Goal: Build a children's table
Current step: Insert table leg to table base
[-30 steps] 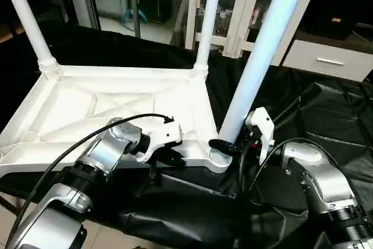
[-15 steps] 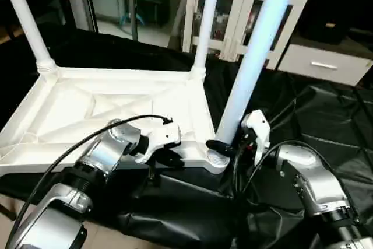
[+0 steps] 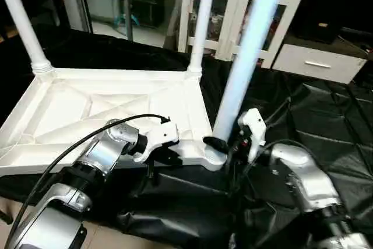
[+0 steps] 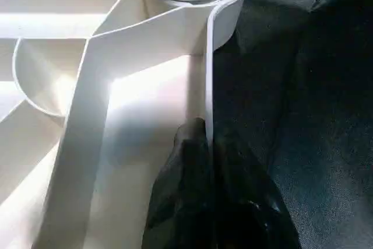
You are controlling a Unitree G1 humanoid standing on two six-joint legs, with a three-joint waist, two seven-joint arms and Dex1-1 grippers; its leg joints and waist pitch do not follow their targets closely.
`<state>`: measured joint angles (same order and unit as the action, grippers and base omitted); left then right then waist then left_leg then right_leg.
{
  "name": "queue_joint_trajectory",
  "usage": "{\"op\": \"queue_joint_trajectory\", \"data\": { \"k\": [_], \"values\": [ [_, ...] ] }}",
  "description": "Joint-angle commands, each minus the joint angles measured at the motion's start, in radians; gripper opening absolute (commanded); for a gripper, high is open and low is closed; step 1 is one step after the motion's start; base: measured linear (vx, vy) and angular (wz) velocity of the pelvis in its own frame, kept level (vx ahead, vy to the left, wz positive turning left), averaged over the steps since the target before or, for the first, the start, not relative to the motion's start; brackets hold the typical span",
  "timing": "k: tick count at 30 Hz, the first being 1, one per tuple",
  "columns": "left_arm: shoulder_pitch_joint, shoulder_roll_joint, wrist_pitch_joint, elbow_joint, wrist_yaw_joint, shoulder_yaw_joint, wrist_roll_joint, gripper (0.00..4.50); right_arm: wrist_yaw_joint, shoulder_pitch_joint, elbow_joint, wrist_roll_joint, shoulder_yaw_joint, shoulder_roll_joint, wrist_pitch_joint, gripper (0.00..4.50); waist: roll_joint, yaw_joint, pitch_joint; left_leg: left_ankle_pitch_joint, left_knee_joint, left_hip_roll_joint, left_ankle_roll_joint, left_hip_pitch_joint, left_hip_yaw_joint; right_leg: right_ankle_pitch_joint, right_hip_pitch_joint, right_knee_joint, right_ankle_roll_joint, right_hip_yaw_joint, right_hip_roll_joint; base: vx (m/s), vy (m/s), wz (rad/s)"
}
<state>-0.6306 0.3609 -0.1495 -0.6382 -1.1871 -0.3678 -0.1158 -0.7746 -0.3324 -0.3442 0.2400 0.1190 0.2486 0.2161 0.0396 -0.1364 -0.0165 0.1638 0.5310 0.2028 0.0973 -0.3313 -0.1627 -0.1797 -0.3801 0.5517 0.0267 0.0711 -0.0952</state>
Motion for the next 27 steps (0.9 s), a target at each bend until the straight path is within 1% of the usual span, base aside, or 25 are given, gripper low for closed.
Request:
{"op": "queue_joint_trajectory", "data": {
  "k": [1, 2, 3, 4, 5, 6, 7, 8, 9, 10, 11, 12, 13, 14, 15, 16, 17, 18, 19, 20, 21, 22, 25, 26, 27],
  "values": [
    [-0.017, -0.036, -0.027, -0.020, 0.089, 0.064, 0.043, 0.00, 0.138, 0.046, -0.172, -0.080, -0.014, -0.002, 0.041, 1.88, -0.016, 0.022, 0.005, 0.725, -0.083, 0.024, 0.036, 0.020, 0.037, -0.742, -0.007, -0.121, -0.029, 0.004, -0.058, 0.000, 0.000, 0.00],
    [-0.023, -0.049, -0.039, -0.024, 0.113, 0.077, 0.051, 0.00, 0.183, 0.040, -0.190, -0.082, -0.031, -0.018, 0.031, 1.88, -0.023, 0.031, 0.002, 0.778, -0.092, 0.028, 0.039, 0.023, 0.043, -0.717, 0.001, -0.127, -0.030, 0.025, -0.051, 0.000, 0.000, 0.00],
    [-0.029, -0.063, -0.051, -0.026, 0.134, 0.087, 0.055, 0.00, 0.226, 0.035, -0.204, -0.081, -0.046, -0.035, 0.026, 1.88, -0.034, 0.034, 0.000, 0.824, -0.101, 0.034, 0.044, 0.026, 0.048, -0.681, 0.009, -0.124, -0.035, 0.038, -0.044, -0.060, 0.044, -0.09],
    [-0.033, -0.074, -0.060, -0.027, 0.150, 0.093, 0.058, 0.00, 0.258, 0.032, -0.213, -0.080, -0.057, -0.048, 0.023, 1.88, -0.042, 0.039, -0.001, 0.905, -0.139, 0.052, 0.042, -0.003, 0.052, -0.554, 0.049, -0.077, -0.053, 0.048, -0.029, -0.086, 0.038, -0.06],
    [-0.036, -0.083, -0.065, -0.028, 0.162, 0.093, 0.057, 0.00, 0.286, 0.032, -0.220, -0.083, -0.062, -0.058, 0.016, 1.87, -0.042, 0.025, 0.005, 0.922, -0.161, 0.068, 0.037, -0.037, 0.052, -0.430, 0.087, 0.007, -0.071, 0.024, -0.031, -0.086, 0.038, -0.06],
    [-0.036, -0.085, -0.066, -0.028, 0.165, 0.093, 0.056, 0.00, 0.293, 0.032, -0.221, -0.085, -0.063, -0.061, 0.013, 1.87, -0.058, 0.001, -0.006, 0.984, -0.202, 0.080, 0.045, -0.065, 0.030, -0.332, 0.097, 0.071, -0.094, 0.020, -0.017, -0.111, -0.004, 0.12],
    [-0.038, -0.094, -0.066, -0.031, 0.175, 0.090, 0.051, 0.00, 0.322, 0.035, -0.226, -0.092, -0.067, -0.071, -0.002, 1.87, 0.006, -0.013, -0.008, 0.832, -0.155, 0.042, 0.011, -0.002, -0.025, -0.504, 0.025, 0.037, -0.061, -0.043, -0.026, -0.045, -0.088, 0.24],
    [-0.038, -0.098, -0.062, -0.034, 0.180, 0.087, 0.046, 0.00, 0.339, 0.037, -0.228, -0.094, -0.072, -0.077, -0.009, 1.87, 0.031, -0.024, -0.027, 0.483, 0.100, -0.015, 0.007, 0.139, -0.019, -1.110, -0.144, -0.193, -0.027, -0.046, -0.139, -0.045, -0.088, 0.24],
    [-0.038, -0.098, -0.062, -0.034, 0.180, 0.087, 0.046, 0.00, 0.339, 0.037, -0.228, -0.094, -0.072, -0.077, -0.009, 1.87, 0.043, -0.010, -0.021, 0.312, 0.094, -0.012, -0.025, 0.080, -0.001, -1.167, -0.092, -0.183, -0.026, -0.078, -0.158, -0.006, -0.082, -0.06],
    [-0.038, -0.100, -0.059, -0.038, 0.190, 0.084, 0.038, 0.00, 0.363, 0.039, -0.228, -0.093, -0.081, -0.085, -0.019, 1.87, 0.028, -0.017, -0.011, 0.206, 0.047, 0.004, -0.036, -0.009, 0.032, -1.066, 0.022, -0.125, -0.043, -0.095, -0.183, 0.064, 0.031, -0.44],
    [-0.038, -0.102, -0.059, -0.039, 0.196, 0.083, 0.034, 0.00, 0.383, 0.039, -0.232, -0.090, -0.088, -0.091, -0.029, 1.87, 0.004, -0.033, 0.010, 0.166, -0.055, 0.025, 0.027, -0.039, 0.038, -0.723, 0.055, -0.059, -0.047, -0.050, -0.100, 0.064, 0.031, -0.44],
    [-0.038, -0.103, -0.060, -0.039, 0.197, 0.083, 0.033, 0.00, 0.390, 0.039, -0.234, -0.090, -0.091, -0.093, -0.032, 1.87, 0.003, -0.030, 0.020, 0.221, -0.059, 0.032, 0.036, -0.007, 0.035, -0.517, 0.025, -0.042, -0.059, -0.041, -0.072, 0.066, 0.044, -0.18],
    [-0.038, -0.103, -0.060, -0.038, 0.199, 0.081, 0.029, 0.00, 0.400, 0.037, -0.238, -0.089, -0.096, -0.095, -0.040, 1.87, -0.003, -0.018, 0.010, 0.369, -0.067, 0.022, 0.041, 0.020, 0.012, -0.304, 0.006, -0.033, -0.127, -0.042, -0.042, -0.029, -0.011, 0.23],
    [-0.037, -0.103, -0.061, -0.038, 0.199, 0.081, 0.027, 0.00, 0.408, 0.034, -0.245, -0.089, -0.099, -0.097, -0.047, 1.87, 0.001, -0.015, 0.007, 0.417, -0.069, 0.023, 0.037, 0.025, 0.008, -0.325, 0.002, -0.039, -0.140, -0.046, -0.042, -0.029, -0.011, 0.23],
    [-0.038, -0.104, -0.064, -0.037, 0.201, 0.081, 0.027, 0.00, 0.413, 0.031, -0.250, -0.090, -0.100, -0.099, -0.052, 1.87, 0.006, -0.007, 0.001, 0.511, -0.072, 0.021, 0.031, 0.025, 0.010, -0.445, -0.002, -0.053, -0.132, -0.047, -0.043, -0.024, -0.016, 0.18],
    [-0.038, -0.102, -0.066, -0.037, 0.201, 0.080, 0.027, 0.00, 0.402, 0.024, -0.255, -0.087, -0.096, -0.098, -0.057, 1.87, 0.005, -0.003, 0.000, 0.548, -0.073, 0.019, 0.030, 0.024, 0.012, -0.508, -0.004, -0.059, -0.119, -0.047, -0.047, 0.000, 0.000, 0.00],
    [-0.038, -0.101, -0.066, -0.037, 0.200, 0.079, 0.027, 0.00, 0.391, 0.022, -0.257, -0.085, -0.093, -0.096, -0.058, 1.87, 0.004, 0.002, 0.004, 0.569, -0.076, 0.020, 0.027, 0.020, 0.021, -0.569, 0.000, -0.066, -0.095, -0.047, -0.056, 0.000, 0.000, 0.00],
    [-0.038, -0.099, -0.065, -0.037, 0.199, 0.079, 0.026, 0.00, 0.384, 0.021, -0.257, -0.084, -0.092, -0.095, -0.059, 1.87, 0.004, 0.005, 0.005, 0.557, -0.082, 0.023, 0.025, 0.009, 0.026, -0.570, 0.008, -0.068, -0.079, -0.045, -0.059, 0.000, 0.000, 0.00],
    [-0.037, -0.095, -0.063, -0.037, 0.197, 0.077, 0.025, 0.00, 0.365, 0.018, -0.258, -0.082, -0.087, -0.090, -0.061, 1.87, 0.004, 0.005, 0.004, 0.554, -0.084, 0.023, 0.024, 0.007, 0.027, -0.587, 0.009, -0.074, -0.066, -0.043, -0.062, 0.000, 0.000, 0.00],
    [-0.035, -0.086, -0.058, -0.038, 0.194, 0.075, 0.021, 0.00, 0.336, 0.013, -0.261, -0.083, -0.079, -0.074, -0.061, 1.87, 0.005, 0.004, 0.007, 0.544, -0.083, 0.022, 0.021, 0.011, 0.026, -0.580, 0.010, -0.077, -0.063, -0.041, -0.063, 0.000, 0.000, 0.00],
    [-0.035, -0.086, -0.058, -0.038, 0.194, 0.075, 0.021, 0.00, 0.336, 0.013, -0.261, -0.083, -0.079, -0.074, -0.061, 1.87, 0.005, 0.004, 0.007, 0.544, -0.083, 0.022, 0.021, 0.011, 0.026, -0.580, 0.010, -0.077, -0.063, -0.041, -0.063, 0.000, 0.000, 0.00],
    [-0.032, -0.077, -0.049, -0.036, 0.185, 0.072, 0.019, 0.00, 0.289, 0.005, -0.263, -0.068, -0.080, -0.057, -0.058, 1.87, 0.006, 0.001, 0.009, 0.496, -0.084, 0.023, 0.014, 0.010, 0.020, -0.524, 0.008, -0.075, -0.077, -0.046, -0.063, 0.000, 0.000, 0.00],
    [-0.025, -0.065, -0.030, -0.029, 0.155, 0.061, 0.020, 0.00, 0.194, 0.001, -0.250, -0.037, -0.073, -0.034, -0.043, 1.87, 0.008, -0.002, 0.009, 0.452, -0.082, 0.024, 0.003, 0.005, 0.014, -0.456, 0.013, -0.067, -0.102, -0.049, -0.060, 0.000, 0.000, 0.00],
    [-0.017, -0.057, -0.011, -0.019, 0.128, 0.052, 0.023, 0.00, 0.140, 0.002, -0.236, -0.024, -0.062, -0.018, -0.032, 1.87, 0.010, -0.003, 0.009, 0.440, -0.081, 0.024, -0.002, 0.003, 0.013, -0.446, 0.016, -0.067, -0.105, -0.049, -0.060, 0.000, 0.000, 0.00],
    [-0.011, -0.048, -0.002, -0.008, 0.099, 0.044, 0.027, 0.00, 0.081, 0.005, -0.217, -0.008, -0.052, -0.001, -0.016, 1.87, 0.010, -0.006, 0.012, 0.409, -0.078, 0.026, -0.007, 0.002, 0.010, -0.407, 0.018, -0.061, -0.116, -0.051, -0.060, 0.000, 0.000, 0.00]
  ]
}}
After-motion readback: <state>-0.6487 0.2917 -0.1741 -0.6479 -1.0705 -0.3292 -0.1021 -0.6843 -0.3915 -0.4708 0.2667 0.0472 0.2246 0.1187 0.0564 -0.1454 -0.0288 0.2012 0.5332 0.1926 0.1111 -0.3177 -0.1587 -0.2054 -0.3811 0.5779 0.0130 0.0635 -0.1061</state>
